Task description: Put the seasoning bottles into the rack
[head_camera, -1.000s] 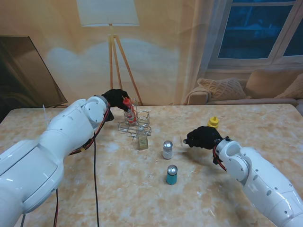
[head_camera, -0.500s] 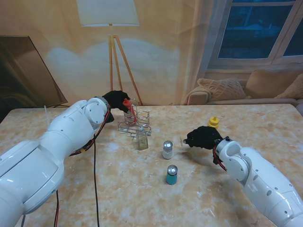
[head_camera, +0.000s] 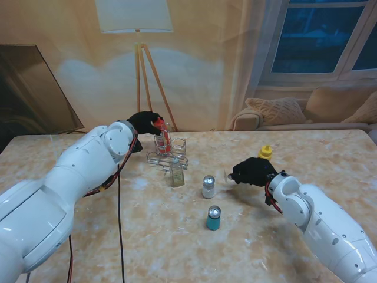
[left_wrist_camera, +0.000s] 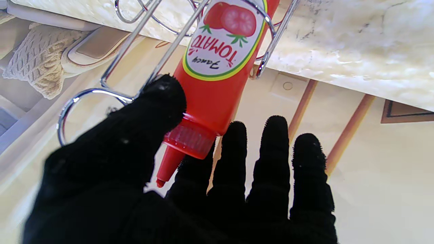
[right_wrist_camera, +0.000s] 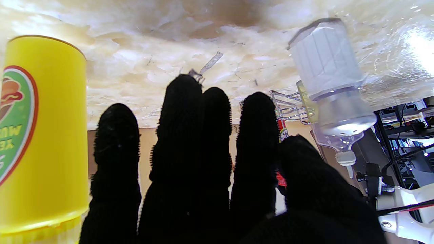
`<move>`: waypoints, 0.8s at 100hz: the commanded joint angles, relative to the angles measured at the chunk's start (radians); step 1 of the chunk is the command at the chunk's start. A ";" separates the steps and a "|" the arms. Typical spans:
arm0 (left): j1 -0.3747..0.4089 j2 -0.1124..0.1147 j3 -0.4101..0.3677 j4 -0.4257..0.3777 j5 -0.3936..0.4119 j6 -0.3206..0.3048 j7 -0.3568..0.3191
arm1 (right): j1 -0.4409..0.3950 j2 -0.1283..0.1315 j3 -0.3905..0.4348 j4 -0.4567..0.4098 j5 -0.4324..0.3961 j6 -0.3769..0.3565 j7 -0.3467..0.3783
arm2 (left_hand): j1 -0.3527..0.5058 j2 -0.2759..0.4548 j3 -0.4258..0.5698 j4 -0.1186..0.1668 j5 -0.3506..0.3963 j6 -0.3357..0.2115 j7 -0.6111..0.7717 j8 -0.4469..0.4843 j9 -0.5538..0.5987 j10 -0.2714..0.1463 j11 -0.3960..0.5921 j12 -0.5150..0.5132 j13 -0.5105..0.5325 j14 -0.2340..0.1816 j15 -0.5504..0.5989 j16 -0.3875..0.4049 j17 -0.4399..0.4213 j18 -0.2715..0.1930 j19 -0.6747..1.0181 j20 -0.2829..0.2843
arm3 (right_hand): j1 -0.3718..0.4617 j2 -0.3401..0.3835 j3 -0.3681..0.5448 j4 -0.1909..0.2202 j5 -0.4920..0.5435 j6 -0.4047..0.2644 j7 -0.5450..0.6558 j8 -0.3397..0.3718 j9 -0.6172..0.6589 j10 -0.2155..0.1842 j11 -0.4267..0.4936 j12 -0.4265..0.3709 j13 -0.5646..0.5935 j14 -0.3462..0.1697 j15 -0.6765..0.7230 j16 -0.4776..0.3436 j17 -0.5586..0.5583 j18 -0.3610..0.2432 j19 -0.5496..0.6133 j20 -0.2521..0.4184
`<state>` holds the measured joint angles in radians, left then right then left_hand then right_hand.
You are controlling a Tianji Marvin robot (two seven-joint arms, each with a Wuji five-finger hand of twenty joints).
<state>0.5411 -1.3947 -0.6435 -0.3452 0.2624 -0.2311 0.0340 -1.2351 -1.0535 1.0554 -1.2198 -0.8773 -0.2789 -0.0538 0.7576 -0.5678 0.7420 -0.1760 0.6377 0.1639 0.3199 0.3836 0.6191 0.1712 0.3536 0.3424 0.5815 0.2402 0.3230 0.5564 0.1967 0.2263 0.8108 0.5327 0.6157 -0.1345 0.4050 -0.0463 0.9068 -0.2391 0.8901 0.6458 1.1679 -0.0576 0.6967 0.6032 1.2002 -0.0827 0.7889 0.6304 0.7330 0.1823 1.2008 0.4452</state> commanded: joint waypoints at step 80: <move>-0.008 0.008 0.011 0.021 -0.004 -0.012 -0.088 | -0.018 -0.004 0.002 -0.016 -0.011 -0.007 0.011 | -0.159 0.002 0.080 0.018 -0.162 -0.065 -0.152 -0.081 -0.226 -0.020 -0.110 -0.094 -0.180 0.027 -0.125 -0.114 -0.085 0.014 -0.121 -0.043 | -0.002 -0.006 0.022 -0.030 0.014 -0.021 0.006 -0.004 0.006 0.000 0.006 0.002 0.013 -0.026 0.002 -0.008 -0.002 0.003 -0.004 0.013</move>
<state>0.5276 -1.4015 -0.6241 -0.2924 0.2607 -0.2507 -0.0412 -1.2438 -1.0532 1.0593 -1.2306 -0.8835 -0.2817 -0.0560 0.6342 -0.5517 0.7930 -0.1710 0.5145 0.1111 0.1929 0.3183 0.4377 0.1550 0.2444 0.2644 0.4357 0.2523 0.2214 0.4687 0.1308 0.2372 0.7059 0.5108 0.6158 -0.1345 0.4050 -0.0463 0.9068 -0.2391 0.8901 0.6457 1.1679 -0.0576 0.6967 0.6032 1.2002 -0.0827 0.7889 0.6304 0.7330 0.1823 1.2008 0.4452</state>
